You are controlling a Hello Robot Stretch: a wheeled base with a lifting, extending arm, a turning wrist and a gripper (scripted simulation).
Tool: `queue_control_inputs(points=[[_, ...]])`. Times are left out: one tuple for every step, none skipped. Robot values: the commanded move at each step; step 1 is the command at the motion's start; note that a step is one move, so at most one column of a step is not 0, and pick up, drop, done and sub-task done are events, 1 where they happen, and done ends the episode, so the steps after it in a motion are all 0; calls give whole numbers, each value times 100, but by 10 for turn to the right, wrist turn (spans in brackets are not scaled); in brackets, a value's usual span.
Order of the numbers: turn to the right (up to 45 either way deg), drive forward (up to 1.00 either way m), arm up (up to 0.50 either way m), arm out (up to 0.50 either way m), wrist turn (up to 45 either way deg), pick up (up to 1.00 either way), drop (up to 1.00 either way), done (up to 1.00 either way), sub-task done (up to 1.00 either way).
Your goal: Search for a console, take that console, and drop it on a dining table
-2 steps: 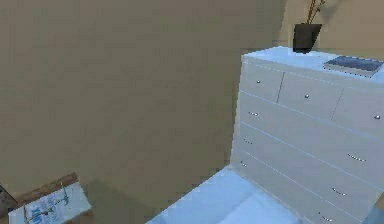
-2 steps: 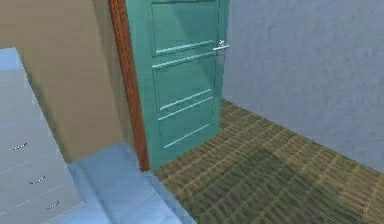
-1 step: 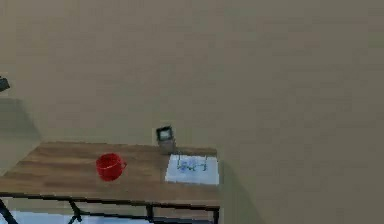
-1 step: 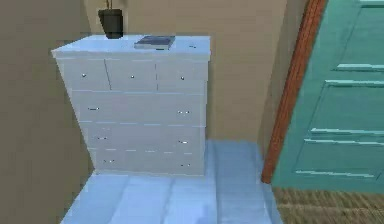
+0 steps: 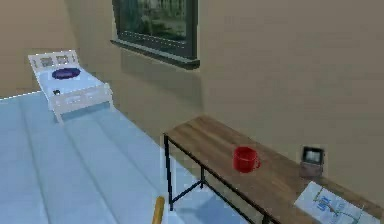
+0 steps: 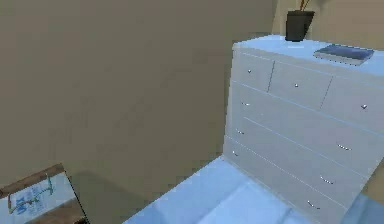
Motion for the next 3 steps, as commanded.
queue_control_inputs(points=[[-450,0,0,0,0,0,0,0,0],[450,0,0,0,0,0,0,0,0],[210,0,0,0,0,0,0,0,0]])
